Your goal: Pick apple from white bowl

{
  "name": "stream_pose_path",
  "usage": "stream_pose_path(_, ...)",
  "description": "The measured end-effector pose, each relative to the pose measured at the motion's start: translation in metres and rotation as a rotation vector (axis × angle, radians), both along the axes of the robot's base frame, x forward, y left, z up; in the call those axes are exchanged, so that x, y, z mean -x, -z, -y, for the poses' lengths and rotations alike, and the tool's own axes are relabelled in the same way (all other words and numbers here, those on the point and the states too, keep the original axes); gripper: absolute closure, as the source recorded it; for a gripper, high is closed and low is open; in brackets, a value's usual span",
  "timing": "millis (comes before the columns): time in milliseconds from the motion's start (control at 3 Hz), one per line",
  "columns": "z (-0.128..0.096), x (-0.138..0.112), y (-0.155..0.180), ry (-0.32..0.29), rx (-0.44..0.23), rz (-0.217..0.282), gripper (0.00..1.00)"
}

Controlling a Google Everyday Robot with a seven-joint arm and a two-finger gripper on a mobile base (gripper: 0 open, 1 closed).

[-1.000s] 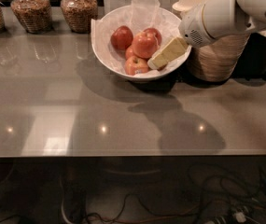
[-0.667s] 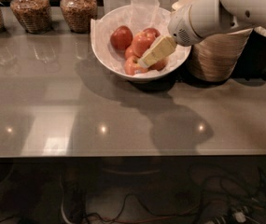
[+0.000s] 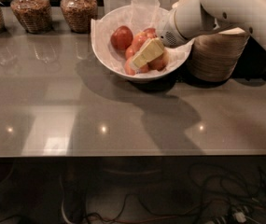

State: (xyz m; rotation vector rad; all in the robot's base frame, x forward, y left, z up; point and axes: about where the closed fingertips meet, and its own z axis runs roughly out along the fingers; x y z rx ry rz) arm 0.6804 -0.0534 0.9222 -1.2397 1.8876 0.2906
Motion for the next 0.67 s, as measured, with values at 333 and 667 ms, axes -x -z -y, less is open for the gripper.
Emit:
stream_pose_path(333, -0.0090, -0.0054, 0.0081, -0.014, 0.004, -0.022, 0.03)
stream_pose_path(667, -0.0134, -0.0079, 0.0128, -0.022, 0.011, -0.036, 0.22)
